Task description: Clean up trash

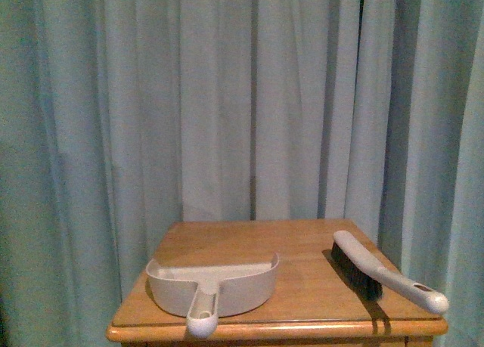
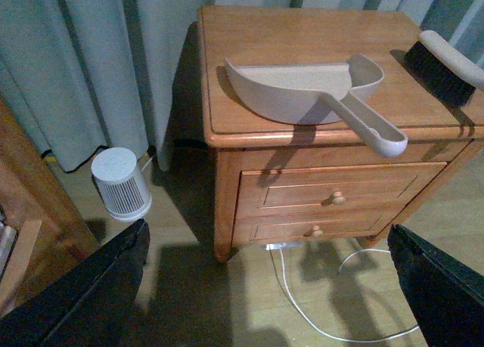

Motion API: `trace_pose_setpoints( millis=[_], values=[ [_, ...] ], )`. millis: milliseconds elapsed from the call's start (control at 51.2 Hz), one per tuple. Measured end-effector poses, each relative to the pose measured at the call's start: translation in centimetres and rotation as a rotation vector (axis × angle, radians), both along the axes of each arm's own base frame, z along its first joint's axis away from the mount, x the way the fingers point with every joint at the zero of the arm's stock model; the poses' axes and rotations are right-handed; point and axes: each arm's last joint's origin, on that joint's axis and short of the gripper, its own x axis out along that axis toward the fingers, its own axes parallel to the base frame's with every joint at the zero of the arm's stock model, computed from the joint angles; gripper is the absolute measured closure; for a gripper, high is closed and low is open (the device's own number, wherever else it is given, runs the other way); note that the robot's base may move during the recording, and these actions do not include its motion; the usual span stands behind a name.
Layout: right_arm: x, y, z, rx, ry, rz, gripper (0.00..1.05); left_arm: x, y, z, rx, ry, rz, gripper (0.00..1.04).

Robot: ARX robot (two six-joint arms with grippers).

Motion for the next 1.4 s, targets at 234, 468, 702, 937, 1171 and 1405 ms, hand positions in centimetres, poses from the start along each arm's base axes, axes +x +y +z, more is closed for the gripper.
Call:
trace_pose_setpoints(
  millis=[234, 468, 702, 937, 1171, 1405],
  values=[
    [0.0, 0.0, 0.0, 0.0, 0.0, 0.0, 0.07, 6.2, -3.0, 4.4, 0.062, 0.068, 0.001, 0.08],
    [0.0, 0.0, 0.0, 0.0, 0.0, 0.0, 0.07, 12.1, -8.0, 5.5, 0.14, 0.168, -0.002, 0.08],
    [0.0, 0.0, 0.0, 0.0, 0.0, 0.0, 0.07, 15.3, -12.2, 5.5, 0.151, 0.212, 0.012, 0.08],
    [0.0, 0.0, 0.0, 0.0, 0.0, 0.0, 0.07, 17.4, -14.6, 3.7, 0.155, 0.265, 0.042, 0.08],
    [0.0, 0.0, 0.0, 0.0, 0.0, 0.0, 0.07, 18.4, -15.8, 0.9, 0.192, 0.323, 0.061, 0.08],
    [0.0, 0.0, 0.0, 0.0, 0.0, 0.0, 0.07, 18.8, -16.1, -0.8, 0.201, 0.361, 0.084, 0.08]
  ],
)
